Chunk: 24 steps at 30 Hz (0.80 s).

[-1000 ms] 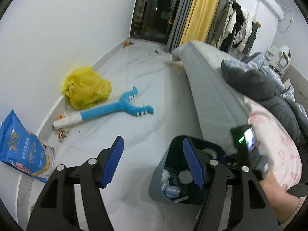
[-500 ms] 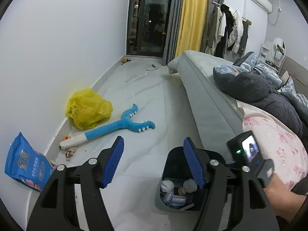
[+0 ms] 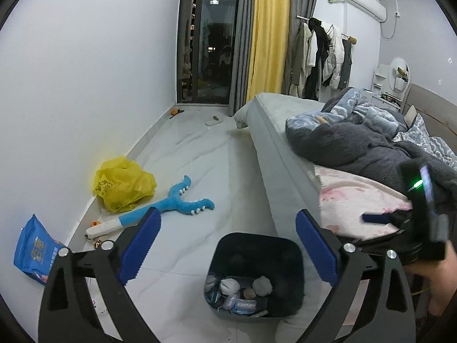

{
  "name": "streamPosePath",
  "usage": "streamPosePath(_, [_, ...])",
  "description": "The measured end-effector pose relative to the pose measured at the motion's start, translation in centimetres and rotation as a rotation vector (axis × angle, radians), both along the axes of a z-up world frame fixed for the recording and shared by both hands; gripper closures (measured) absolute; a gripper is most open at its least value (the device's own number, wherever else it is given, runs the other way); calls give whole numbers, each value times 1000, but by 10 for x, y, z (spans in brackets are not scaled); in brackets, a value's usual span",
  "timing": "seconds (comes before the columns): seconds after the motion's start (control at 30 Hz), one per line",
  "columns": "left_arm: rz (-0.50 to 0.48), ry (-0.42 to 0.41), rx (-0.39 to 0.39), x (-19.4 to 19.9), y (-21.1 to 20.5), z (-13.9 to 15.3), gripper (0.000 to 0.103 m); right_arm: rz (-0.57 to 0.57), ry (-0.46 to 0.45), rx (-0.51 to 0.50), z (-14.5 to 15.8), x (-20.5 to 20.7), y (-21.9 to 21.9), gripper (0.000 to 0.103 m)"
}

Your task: Collect trash

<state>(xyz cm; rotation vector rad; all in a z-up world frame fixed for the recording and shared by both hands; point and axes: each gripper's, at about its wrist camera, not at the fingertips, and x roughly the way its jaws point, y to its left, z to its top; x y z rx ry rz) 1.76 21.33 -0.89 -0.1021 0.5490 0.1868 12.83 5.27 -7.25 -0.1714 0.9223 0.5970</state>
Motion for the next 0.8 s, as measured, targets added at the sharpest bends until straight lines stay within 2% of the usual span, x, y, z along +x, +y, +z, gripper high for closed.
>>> streamPosePath(0.1, [-2,-9,1,-4,-16,11,4,-68,-105,30,35,-14,-45,4])
streamPosePath(0.2, [0,-64,7,-14,-32,24,3,-132,-194,30,59,-30,-88,4])
streamPosePath(0.33, [7,-119,8,-23,-51,34,3,-226,-279,31,76,-53,-148,3])
streamPosePath(0.43, [-13,-128,16,-28,-68,38,3,-298,-341,80,89,-77,-203,3])
streamPosePath(0.63, [-65,-89,62,-36,-93,26,3,-384,-423,131,101,-117,-276,3])
streamPosePath(0.8, [-74,-55,90,-45,-107,10,3,-438,-423,147,94,-137,-310,3])
